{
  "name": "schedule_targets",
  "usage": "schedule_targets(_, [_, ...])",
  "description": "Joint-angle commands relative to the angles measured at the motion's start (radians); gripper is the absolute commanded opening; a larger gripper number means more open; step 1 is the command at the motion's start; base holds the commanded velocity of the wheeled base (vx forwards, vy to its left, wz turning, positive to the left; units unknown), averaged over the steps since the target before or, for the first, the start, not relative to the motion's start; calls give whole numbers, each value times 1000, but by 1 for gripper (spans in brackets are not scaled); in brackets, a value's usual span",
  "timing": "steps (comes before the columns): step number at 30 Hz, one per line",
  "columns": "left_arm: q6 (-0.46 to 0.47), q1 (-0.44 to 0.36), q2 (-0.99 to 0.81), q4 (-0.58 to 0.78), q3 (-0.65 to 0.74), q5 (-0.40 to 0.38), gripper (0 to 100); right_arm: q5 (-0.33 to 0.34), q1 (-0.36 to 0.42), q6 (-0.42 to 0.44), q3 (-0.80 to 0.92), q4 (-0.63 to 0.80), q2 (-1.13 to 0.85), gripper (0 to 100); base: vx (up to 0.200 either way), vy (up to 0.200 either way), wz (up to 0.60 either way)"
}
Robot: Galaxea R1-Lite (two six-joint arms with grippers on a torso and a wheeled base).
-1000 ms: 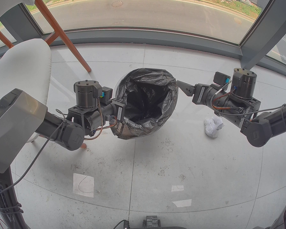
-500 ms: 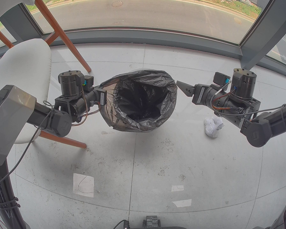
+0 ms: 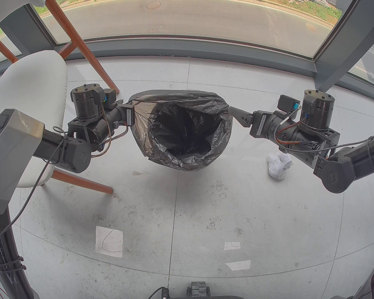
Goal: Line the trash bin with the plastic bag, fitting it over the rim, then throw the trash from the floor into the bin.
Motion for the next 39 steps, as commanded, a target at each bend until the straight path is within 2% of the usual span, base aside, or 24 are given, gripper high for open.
schedule_targets(1, [-4,1,0,0,-6,10,100,0,0,0,4,0,-1,100,0,0,0])
schedule_targets(5, [-45,-16,2,-2,7,29,100,0,3,0,25,0,4,100,0,0,0])
schedule_targets(10, [-45,-34,34,0,-28,29,100,-3,32,0,47,0,7,100,0,0,0])
schedule_targets(15, [-50,-67,31,0,-9,30,100,-9,25,0,50,12,13,100,0,0,0])
schedule_targets(22, [-55,-113,-62,-11,135,27,100,-52,-21,69,56,56,31,100,0,0,0])
schedule_targets(27, [-74,-156,-213,-14,247,22,100,-51,-75,98,70,136,2,100,0,0,0])
schedule_targets(31, [-82,-156,-349,-14,374,-30,100,0,-192,98,177,165,-53,100,0,0,0])
schedule_targets(32, [-82,-156,-349,-14,374,-30,100,0,-192,98,177,165,-53,100,0,0,0])
schedule_targets(33, [-84,-140,-404,-10,416,-62,100,46,-239,84,228,161,-61,100,0,0,0])
schedule_targets(34, [-87,-125,-429,-2,434,-71,100,63,-261,78,254,159,-64,100,0,0,0])
schedule_targets(39, [-94,-73,-501,20,498,-82,100,138,-327,34,320,158,-59,100,0,-160,0])
